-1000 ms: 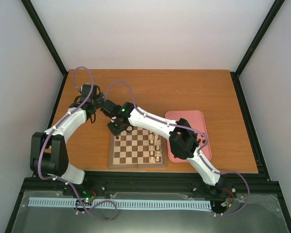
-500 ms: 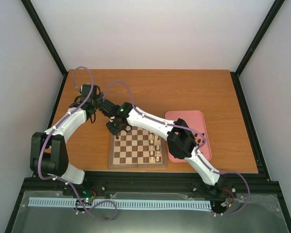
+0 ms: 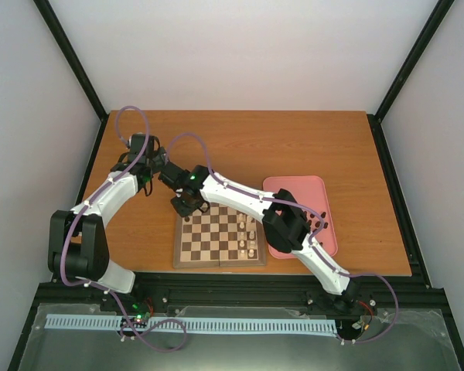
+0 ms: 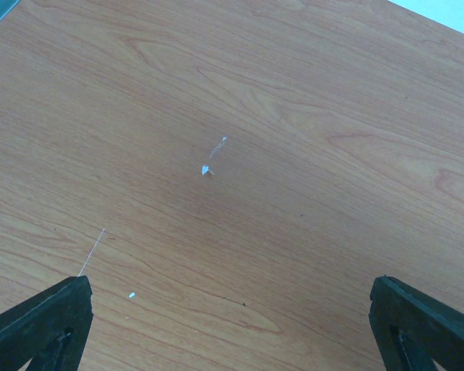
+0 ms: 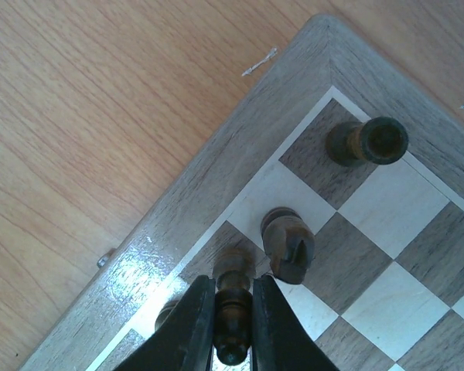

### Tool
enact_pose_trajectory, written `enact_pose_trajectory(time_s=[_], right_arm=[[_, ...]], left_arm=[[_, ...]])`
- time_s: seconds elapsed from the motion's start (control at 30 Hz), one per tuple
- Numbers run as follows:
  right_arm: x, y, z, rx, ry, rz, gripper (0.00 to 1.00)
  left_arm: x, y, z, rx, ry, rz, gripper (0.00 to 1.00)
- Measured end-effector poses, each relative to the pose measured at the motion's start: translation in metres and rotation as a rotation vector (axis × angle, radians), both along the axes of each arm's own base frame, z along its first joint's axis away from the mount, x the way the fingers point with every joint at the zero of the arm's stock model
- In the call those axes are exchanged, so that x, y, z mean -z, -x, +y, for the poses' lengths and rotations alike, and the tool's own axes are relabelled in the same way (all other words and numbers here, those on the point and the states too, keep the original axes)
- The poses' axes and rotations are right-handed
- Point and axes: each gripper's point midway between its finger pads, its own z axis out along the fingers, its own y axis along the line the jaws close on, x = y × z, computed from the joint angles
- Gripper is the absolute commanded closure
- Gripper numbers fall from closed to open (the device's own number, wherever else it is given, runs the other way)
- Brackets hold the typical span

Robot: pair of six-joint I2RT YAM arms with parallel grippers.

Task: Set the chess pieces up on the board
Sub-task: Place the chess piece on the chessboard.

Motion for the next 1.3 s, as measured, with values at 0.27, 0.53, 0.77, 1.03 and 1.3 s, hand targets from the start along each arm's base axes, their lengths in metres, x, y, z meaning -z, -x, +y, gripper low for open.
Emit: enact_pose_trajectory(time_s=[0.27, 0.53, 0.77, 1.03, 1.3], right_arm=[[0.0000, -0.0029, -0.0016, 0.007, 0.009, -0.016, 0.95], [0.0000, -0.0037, -0.0017, 0.005, 0.012, -0.021, 0.92], [0.0004, -0.0026, -0.0023, -0.007, 0.018, -0.021, 0.77], [0.0007, 0.0003, -0.0017, -0.015, 0.025, -0.023, 0.71], [-0.0006, 0.0003, -0.0017, -0.015, 0.034, -0.042, 0.70]], left_arm=[[0.0000, 0.0000, 0.0001, 0.000, 0.000, 0.000, 0.00], [0.0000, 0.0000, 0.0001, 0.000, -0.001, 0.000, 0.00], [0.0001, 0.0000, 0.0001, 0.000, 0.000, 0.000, 0.00], [0.0009, -0.0001, 0.0001, 0.000, -0.001, 0.002, 0.00], [0.0012, -0.0001, 0.0000, 0.000, -0.001, 0.003, 0.00]])
